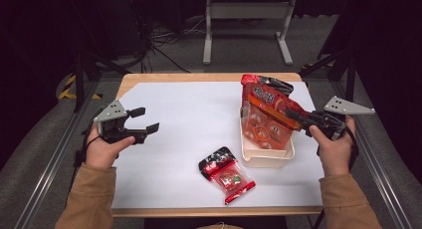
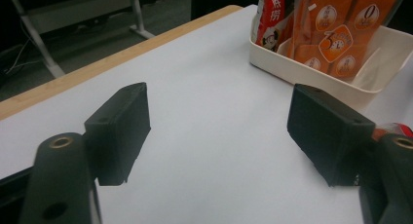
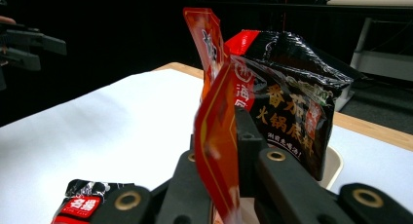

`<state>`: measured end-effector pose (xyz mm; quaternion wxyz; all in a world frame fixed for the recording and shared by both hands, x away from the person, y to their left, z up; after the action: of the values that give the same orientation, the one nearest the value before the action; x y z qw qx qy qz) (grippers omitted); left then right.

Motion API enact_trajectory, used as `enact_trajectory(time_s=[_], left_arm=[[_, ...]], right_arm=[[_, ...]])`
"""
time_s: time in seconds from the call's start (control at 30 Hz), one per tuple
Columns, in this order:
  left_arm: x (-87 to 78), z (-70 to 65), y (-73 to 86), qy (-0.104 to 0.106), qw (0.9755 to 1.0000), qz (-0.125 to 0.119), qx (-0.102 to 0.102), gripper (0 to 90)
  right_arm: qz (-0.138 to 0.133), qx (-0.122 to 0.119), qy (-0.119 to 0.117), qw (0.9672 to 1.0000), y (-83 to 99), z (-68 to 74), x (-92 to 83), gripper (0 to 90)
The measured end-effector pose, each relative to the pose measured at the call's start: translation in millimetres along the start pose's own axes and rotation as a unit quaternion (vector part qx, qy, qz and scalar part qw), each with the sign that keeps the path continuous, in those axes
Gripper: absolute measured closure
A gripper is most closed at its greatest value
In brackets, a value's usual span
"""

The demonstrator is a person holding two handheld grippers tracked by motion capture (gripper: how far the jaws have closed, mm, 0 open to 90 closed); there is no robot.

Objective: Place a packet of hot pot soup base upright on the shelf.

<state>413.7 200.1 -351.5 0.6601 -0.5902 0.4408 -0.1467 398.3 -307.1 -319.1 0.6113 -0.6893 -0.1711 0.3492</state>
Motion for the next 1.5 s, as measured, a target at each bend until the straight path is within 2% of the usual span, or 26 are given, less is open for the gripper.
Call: enact_trajectory(time_s=[0.07, 0.13, 0.2, 0.3, 0.4, 0.5, 0.63, 0.73, 0.93, 1.0, 1.07, 1.2, 1.23, 1.27, 1.3, 1.37, 1.4, 1.5], left_arm=[[2.9, -1.3, 0.0, 0.004, 1.0, 0.001, 0.004, 20.6], [5.6, -2.7, 0.8, 0.01, 0.9999, 0.002, -0.002, 19.4], [8.7, -4.2, 1.6, 0.013, 0.9999, 0.003, -0.001, 19.2], [11.9, -6.1, 2.5, 0.015, 0.9998, 0.009, 0.001, 16.1], [14.9, -7.4, 4.0, 0.016, 0.9997, 0.016, 0.003, 14.3], [17.0, -8.1, 5.8, 0.017, 0.9997, 0.02, -0.001, 15.3], [16.9, -6.8, 8.1, 0.016, 0.9997, 0.019, -0.005, 16.3], [16.4, -6.1, 8.5, 0.015, 0.9997, 0.018, -0.003, 16.3], [16.5, -7.3, 9.3, 0.02, 0.9995, 0.022, -0.008, 18.5], [16.9, -7.7, 9.7, 0.025, 0.9994, 0.019, -0.012, 21.8], [17.3, -8.6, 9.6, 0.028, 0.9994, 0.017, -0.015, 22.4], [17.5, -10.9, 8.8, 0.031, 0.9992, 0.016, -0.02, 23.2], [17.8, -11.4, 8.6, 0.031, 0.9992, 0.015, -0.02, 23.1], [18.1, -10.9, 8.1, 0.028, 0.9994, 0.013, -0.012, 23.3], [18.6, -12.8, 8.4, 0.028, 0.9993, 0.015, -0.019, 23.3], [20.1, -14.1, 8.1, 0.018, 0.9997, 0.012, -0.012, 21.1], [20.6, -15.0, 7.9, 0.021, 0.9997, 0.012, -0.009, 21.1], [21.7, -17.5, 7.9, 0.021, 0.9997, 0.01, -0.005, 20.5]], right_arm=[[-0.005, -0.002, 0.009, 0.9999, -0.1, -0.8, -1.6, 75.7], [-0.008, 0.0, 0.012, 0.9999, -0.6, -1.2, -4.1, 66.1], [-0.023, 0.002, 0.014, 0.9996, -1.9, -1.8, -8.8, 56.5], [-0.035, 0.006, 0.014, 0.9993, -2.8, -1.9, -16.0, 50.7], [-0.033, 0.003, 0.011, 0.9994, -2.5, 1.1, -23.9, 42.5], [-0.035, 0.002, 0.009, 0.9994, -3.4, 3.2, -29.3, 38.1], [-0.029, -0.008, 0.017, 0.9994, -4.2, 5.7, -36.4, 35.2], [-0.013, -0.02, 0.031, 0.9992, -2.5, 5.7, -40.1, 33.1], [0.014, -0.032, 0.04, 0.9986, -0.3, 1.6, -49.8, 33.2], [0.023, -0.039, 0.044, 0.998, 1.4, -1.4, -55.6, 35.1], [0.029, -0.037, 0.041, 0.9981, 3.4, -3.8, -60.2, 36.9], [0.048, -0.035, 0.05, 0.997, 9.0, -8.9, -66.6, 38.7], [0.053, -0.034, 0.053, 0.9966, 10.7, -9.9, -67.2, 38.7], [0.058, -0.034, 0.059, 0.996, 12.6, -11.1, -67.7, 38.9], [0.06, -0.031, 0.061, 0.9958, 14.3, -12.1, -68.0, 38.9], [0.063, -0.023, 0.075, 0.9949, 18.0, -15.0, -68.3, 37.8], [0.063, -0.019, 0.085, 0.9942, 19.6, -16.5, -68.4, 37.0], [0.06, -0.006, 0.096, 0.9936, 24.2, -21.1, -67.5, 36.7]])
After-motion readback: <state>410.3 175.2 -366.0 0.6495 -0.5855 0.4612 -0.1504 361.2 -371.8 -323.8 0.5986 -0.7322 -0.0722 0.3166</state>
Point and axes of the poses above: each handheld gripper's, and its own axes: x roughly forward along the jaws, y roughly out of its underside, z roughly to its left, the point moved 3 cm from there along x, roughly forward along the jaws, and after that the axes turned 4 degrees about -x, right-handed, at the moved point
